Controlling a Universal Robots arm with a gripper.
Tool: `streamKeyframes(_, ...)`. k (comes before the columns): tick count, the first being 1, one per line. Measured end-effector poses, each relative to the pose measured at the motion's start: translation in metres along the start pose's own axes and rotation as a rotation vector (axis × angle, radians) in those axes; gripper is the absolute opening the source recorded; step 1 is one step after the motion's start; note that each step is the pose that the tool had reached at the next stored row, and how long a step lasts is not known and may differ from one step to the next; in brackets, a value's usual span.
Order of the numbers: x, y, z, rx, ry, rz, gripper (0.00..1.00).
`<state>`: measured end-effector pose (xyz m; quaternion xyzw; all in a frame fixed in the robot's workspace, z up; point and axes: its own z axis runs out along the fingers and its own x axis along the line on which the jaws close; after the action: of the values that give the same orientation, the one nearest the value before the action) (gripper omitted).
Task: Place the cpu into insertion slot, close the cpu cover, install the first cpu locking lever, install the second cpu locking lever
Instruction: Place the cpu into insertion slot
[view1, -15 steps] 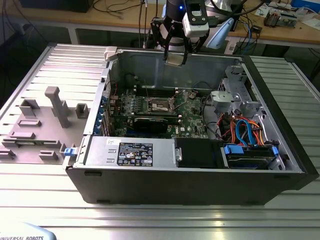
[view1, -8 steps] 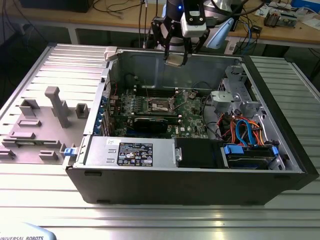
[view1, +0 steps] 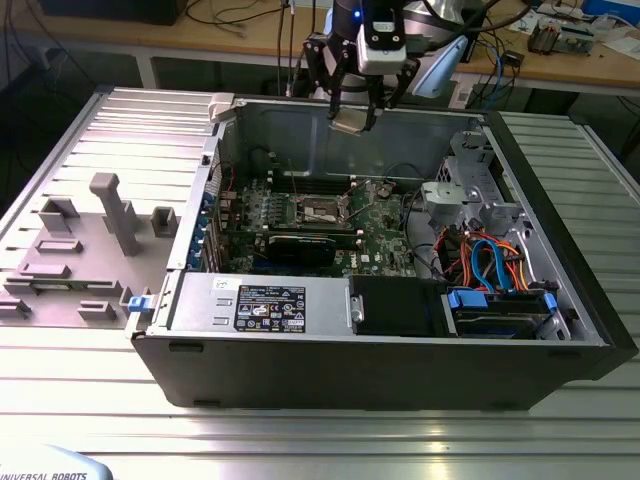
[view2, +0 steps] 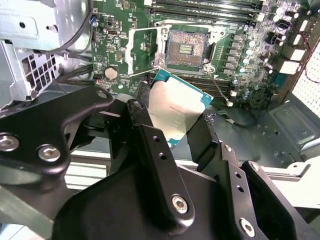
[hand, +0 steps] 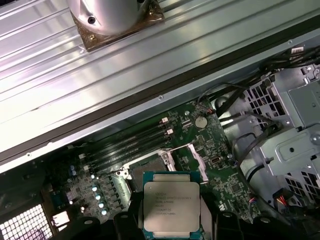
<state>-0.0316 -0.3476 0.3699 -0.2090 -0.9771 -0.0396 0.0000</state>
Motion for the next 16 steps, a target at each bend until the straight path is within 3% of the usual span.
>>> streamKeyframes(6, 0.0, 0.0, 0.0, -0.0004, -0.0029, 0.037, 0.54)
streamKeyframes(16, 0.0, 0.0, 0.0, -0.0004, -0.003, 0.038, 0.54)
